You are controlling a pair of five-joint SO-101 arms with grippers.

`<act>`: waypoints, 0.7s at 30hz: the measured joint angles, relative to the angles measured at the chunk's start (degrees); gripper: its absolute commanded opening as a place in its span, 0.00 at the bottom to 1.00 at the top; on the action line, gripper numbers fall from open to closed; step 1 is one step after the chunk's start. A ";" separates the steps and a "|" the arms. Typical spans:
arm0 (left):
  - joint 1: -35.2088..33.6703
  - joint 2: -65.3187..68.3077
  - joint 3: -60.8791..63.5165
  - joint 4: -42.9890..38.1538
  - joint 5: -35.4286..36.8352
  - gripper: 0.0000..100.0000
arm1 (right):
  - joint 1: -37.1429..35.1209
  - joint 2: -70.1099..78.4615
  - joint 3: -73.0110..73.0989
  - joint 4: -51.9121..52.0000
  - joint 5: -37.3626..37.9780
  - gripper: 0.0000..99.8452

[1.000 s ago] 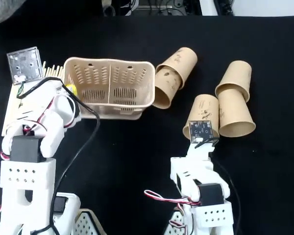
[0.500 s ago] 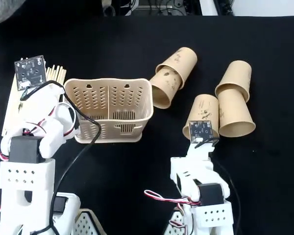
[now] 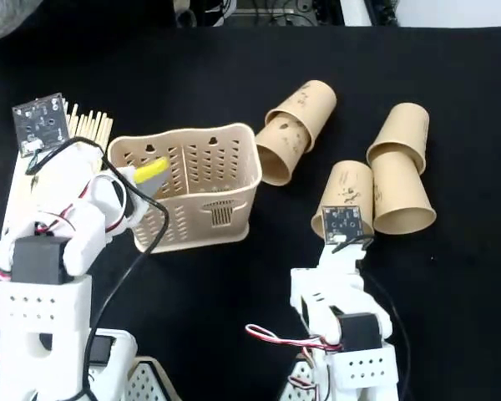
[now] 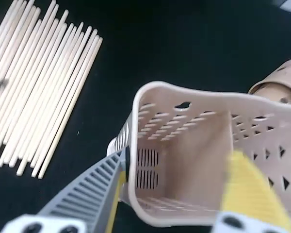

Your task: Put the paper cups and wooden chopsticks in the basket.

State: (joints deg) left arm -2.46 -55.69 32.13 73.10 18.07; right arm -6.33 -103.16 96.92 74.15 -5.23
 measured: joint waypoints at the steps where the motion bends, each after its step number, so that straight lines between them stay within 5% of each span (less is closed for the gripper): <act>1: 0.00 -0.97 -0.97 0.70 0.00 0.38 | 0.00 0.00 0.00 0.00 0.00 0.01; 6: 0.00 -9.14 -7.21 5.98 -3.96 0.36 | 0.00 0.00 0.00 0.00 0.00 0.01; 13: -3.43 -27.96 -9.05 8.88 -10.29 0.14 | 0.00 0.00 0.00 0.00 0.00 0.01; 16: -6.95 -34.20 -4.22 8.97 -10.99 0.02 | 0.00 0.00 0.00 0.00 0.00 0.01; 21: -14.86 -44.57 5.80 8.62 -13.71 0.03 | 0.00 0.00 0.00 0.00 0.00 0.01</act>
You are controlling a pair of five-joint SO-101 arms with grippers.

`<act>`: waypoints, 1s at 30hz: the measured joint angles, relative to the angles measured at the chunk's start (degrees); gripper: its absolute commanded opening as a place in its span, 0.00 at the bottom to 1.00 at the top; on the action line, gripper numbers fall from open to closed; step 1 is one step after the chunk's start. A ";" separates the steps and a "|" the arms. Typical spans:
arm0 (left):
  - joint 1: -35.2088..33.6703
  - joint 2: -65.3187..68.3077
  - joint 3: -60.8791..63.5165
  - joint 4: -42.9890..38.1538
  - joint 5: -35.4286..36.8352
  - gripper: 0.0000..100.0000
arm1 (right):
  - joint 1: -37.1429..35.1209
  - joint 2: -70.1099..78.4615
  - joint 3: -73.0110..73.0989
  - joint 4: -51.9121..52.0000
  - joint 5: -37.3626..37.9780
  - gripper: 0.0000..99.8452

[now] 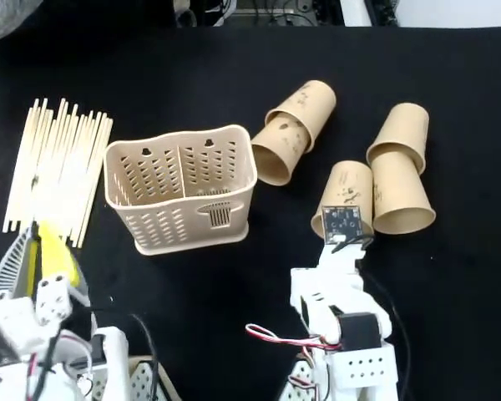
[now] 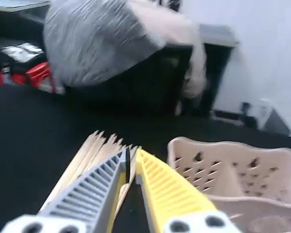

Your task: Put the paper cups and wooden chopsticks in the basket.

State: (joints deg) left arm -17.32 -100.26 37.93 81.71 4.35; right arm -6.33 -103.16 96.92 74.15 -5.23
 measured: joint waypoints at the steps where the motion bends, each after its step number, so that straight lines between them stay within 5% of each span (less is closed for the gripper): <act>1: -1.05 -2.11 2.99 -0.53 -0.18 0.03 | 0.00 0.00 0.00 0.00 0.00 0.01; 11: -6.95 -3.96 26.37 -5.98 -3.96 0.03 | 0.00 0.00 0.00 0.00 0.00 0.01; 30: -7.56 -3.43 58.11 -16.97 -4.40 0.03 | 0.00 0.00 -3.08 0.53 0.00 0.02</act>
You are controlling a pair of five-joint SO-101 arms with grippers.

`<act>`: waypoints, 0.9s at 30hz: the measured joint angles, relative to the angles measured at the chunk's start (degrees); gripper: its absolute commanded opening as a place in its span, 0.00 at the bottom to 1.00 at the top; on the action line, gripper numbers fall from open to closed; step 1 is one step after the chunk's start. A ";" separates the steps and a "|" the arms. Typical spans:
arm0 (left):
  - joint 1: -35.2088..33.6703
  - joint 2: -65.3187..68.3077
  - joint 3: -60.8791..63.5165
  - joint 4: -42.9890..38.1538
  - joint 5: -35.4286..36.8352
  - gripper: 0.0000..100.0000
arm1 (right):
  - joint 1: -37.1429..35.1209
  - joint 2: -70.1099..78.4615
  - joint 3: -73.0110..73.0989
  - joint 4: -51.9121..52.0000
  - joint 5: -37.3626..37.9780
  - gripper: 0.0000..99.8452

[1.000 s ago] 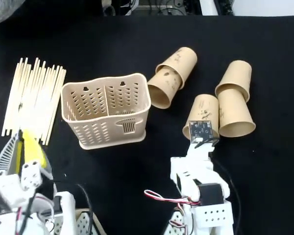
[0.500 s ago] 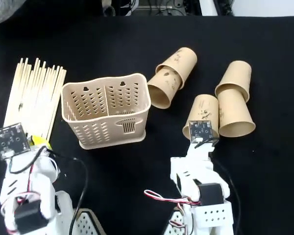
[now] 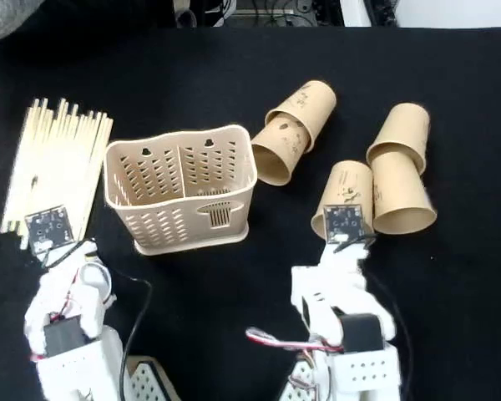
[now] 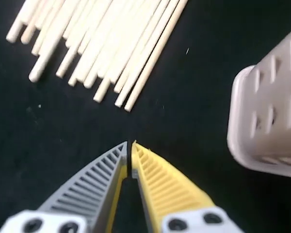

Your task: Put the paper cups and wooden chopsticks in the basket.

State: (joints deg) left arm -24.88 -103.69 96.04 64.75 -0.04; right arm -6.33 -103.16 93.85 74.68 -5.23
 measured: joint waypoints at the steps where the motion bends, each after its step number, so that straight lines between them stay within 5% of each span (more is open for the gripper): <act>1: -0.09 -0.35 0.00 -0.35 0.00 0.03 | 0.00 0.00 -1.05 0.00 0.00 0.02; 8: -2.55 -0.35 0.26 0.00 0.00 0.03 | 0.53 0.00 -5.19 -7.82 0.00 0.20; 16: -2.55 -0.35 0.26 0.00 -5.63 0.03 | -3.96 0.00 -9.05 -13.63 0.00 0.22; 19: -2.55 -0.35 0.26 0.00 -6.15 0.03 | -5.71 0.00 -10.37 -13.98 0.00 0.31; 27: -2.55 -0.35 0.26 0.00 -6.15 0.03 | -6.07 16.62 -15.82 -18.29 10.20 0.52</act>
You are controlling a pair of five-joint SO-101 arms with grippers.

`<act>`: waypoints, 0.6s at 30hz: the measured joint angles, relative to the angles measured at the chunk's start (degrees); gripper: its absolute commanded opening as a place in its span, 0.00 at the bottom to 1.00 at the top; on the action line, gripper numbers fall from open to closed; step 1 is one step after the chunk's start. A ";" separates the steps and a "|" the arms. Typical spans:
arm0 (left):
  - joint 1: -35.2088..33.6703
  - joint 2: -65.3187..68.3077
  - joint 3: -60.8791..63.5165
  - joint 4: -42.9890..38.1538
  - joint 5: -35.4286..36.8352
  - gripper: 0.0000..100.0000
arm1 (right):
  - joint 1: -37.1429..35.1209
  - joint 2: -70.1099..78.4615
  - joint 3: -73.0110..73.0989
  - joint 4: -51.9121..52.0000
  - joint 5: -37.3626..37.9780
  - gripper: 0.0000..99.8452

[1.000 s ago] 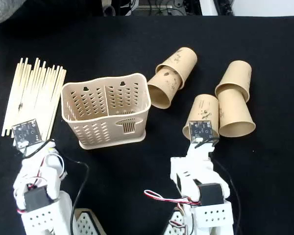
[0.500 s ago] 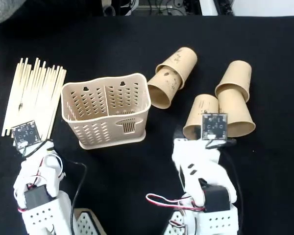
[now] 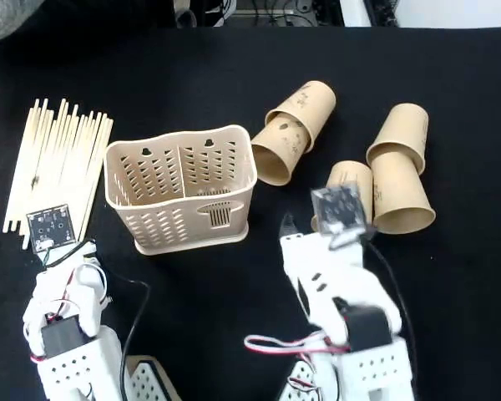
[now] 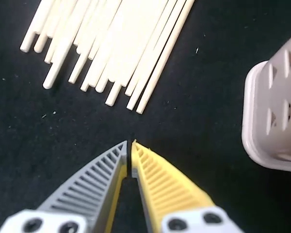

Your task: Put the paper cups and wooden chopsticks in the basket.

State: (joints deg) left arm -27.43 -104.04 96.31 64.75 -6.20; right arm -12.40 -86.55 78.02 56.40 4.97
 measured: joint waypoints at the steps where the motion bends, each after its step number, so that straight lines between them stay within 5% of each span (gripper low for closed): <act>1: 0.00 0.00 0.00 0.00 0.00 0.03 | 0.00 3.87 -2.02 -0.70 1.93 0.52; 9: 0.00 0.00 0.00 0.00 0.00 0.03 | -0.62 31.82 -13.80 -11.52 15.47 0.52; 18: -0.18 0.00 0.00 0.00 0.00 0.03 | -1.23 52.48 -13.89 -30.95 17.14 0.52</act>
State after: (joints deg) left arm -27.60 -104.04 96.31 64.75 -6.20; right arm -13.63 -34.07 64.13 25.45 22.11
